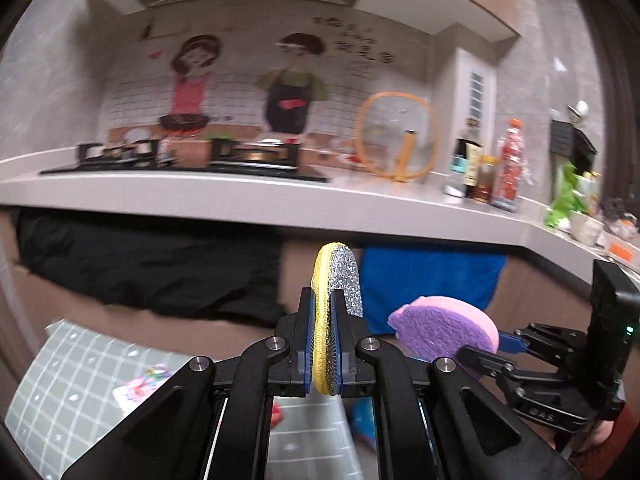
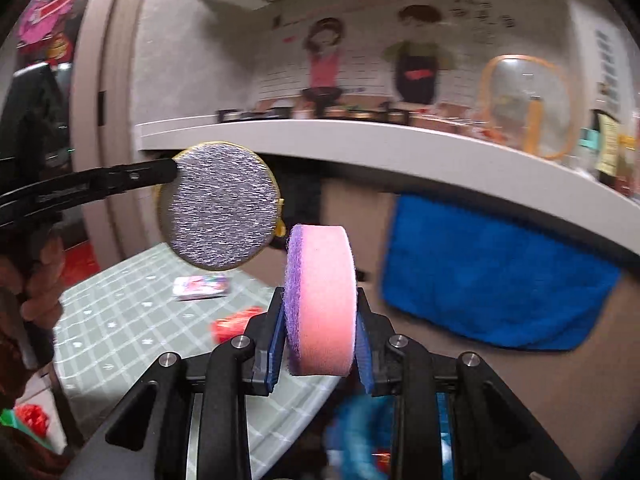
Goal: Collect trash
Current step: 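Carry the sponge and scouring pad with both tools over the bin, then open both tools to drop the sponge and scouring pad into the bin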
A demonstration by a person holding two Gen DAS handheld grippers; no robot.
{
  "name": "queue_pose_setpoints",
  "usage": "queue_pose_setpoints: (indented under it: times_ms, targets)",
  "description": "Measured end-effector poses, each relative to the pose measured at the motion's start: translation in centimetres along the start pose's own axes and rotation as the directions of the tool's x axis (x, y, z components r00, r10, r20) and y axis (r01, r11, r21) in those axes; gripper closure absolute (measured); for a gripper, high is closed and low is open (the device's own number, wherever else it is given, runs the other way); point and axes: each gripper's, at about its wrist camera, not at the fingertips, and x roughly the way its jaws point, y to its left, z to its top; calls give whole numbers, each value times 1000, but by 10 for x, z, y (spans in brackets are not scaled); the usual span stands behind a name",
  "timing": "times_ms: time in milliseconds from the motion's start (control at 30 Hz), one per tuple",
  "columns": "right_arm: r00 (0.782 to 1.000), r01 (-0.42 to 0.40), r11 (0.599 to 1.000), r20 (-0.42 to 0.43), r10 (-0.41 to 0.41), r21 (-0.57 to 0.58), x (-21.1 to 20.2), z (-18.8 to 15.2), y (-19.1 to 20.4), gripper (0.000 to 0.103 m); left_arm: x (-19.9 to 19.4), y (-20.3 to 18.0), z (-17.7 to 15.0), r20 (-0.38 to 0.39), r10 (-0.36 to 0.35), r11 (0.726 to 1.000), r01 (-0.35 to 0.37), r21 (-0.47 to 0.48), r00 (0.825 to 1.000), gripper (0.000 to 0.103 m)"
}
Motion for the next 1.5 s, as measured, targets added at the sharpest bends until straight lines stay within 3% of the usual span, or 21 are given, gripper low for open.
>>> queue_pose_setpoints:
  times_ms: [233,500,700,967,1000,1100,1233,1333,1500]
  targets:
    - [992,124,984,-28,-122,126,-14,-27,-74,75,42,-72,-9,-58,-92,994,96,53,994,95]
    - [981,184,963,-101,-167,196,-10,-67,-122,75,101,-112,-37,-184,-153,986,163,36,971,95]
    - [973,193,952,-175,-153,239,12,-92,-142,75,144,-123,-72,-303,-177,983,183,-8,937,95]
    - [959,174,943,-266,-97,282,46,-124,-152,73,201,-116,-120,-464,-252,967,208,-144,850,93]
    - [955,172,943,-281,-89,284,51,-128,-152,73,204,-114,-122,-469,-255,966,206,-155,846,92]
    - [953,183,941,-286,-99,284,54,-134,-151,67,202,-103,-124,-457,-256,965,198,-173,852,90]
    - [959,175,937,-266,-93,303,49,-131,-150,64,189,-79,-115,-408,-244,963,172,-205,880,76]
    - [962,180,940,-252,-106,290,43,-121,-143,63,181,-64,-108,-395,-224,967,152,-204,891,76]
    - [971,133,965,-224,-82,226,46,-102,-111,63,153,-15,-110,-400,-127,987,74,-145,908,76]
